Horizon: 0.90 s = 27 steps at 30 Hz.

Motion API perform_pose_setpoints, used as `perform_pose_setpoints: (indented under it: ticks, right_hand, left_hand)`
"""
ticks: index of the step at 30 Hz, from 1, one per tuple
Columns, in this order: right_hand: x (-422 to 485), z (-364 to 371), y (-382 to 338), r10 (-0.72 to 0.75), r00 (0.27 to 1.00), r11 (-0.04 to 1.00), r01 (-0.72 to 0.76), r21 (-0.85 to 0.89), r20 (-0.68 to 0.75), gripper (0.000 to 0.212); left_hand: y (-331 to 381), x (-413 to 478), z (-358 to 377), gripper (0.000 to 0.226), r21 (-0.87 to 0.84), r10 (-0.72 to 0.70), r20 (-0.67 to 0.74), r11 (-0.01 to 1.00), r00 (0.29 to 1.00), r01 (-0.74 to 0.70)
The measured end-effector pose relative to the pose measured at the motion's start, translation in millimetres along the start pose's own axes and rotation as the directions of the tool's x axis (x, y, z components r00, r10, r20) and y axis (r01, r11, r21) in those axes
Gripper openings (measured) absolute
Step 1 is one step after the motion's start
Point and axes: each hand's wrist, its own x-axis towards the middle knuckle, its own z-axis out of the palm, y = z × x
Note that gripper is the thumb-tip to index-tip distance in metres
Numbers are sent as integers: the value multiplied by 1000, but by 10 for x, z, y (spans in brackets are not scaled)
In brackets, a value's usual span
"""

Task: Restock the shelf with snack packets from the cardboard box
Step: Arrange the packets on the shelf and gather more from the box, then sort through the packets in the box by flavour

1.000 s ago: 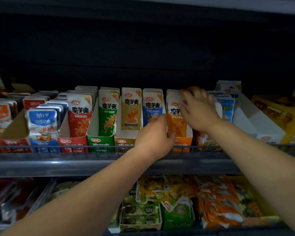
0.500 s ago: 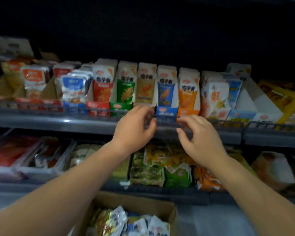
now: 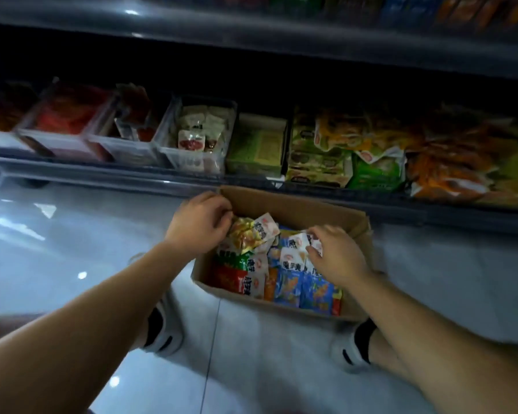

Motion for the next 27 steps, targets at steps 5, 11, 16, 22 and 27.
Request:
perform_pose_setpoints:
  ticks: [5,11,16,22,27]
  right_hand:
    - [-17,532,337,85,985,996,-85,-6,150,42]
    - [155,862,551,57,949,994,-84,72,311,59]
    - [374,1083,395,44,944,999,-41,-15,328,89]
    - [436,1185,340,86,970,996,-79,-37,226,81]
    - [409,1135,330,62,974,998,-63,-2,217,54]
  left_hand:
    - [-354,-272,455,26,-42,-36,93,998,995,40]
    - [-415,-382,724,31,-115,-13,22,993,1000,16]
    - [-421,-402,772,34,-108,9,3,994,1000,-9]
    - [-433,-403,811,32,-74,12,-10,997,1000,-13]
    - [-418,-398,798,34,-56,-5,9,998,1000,5]
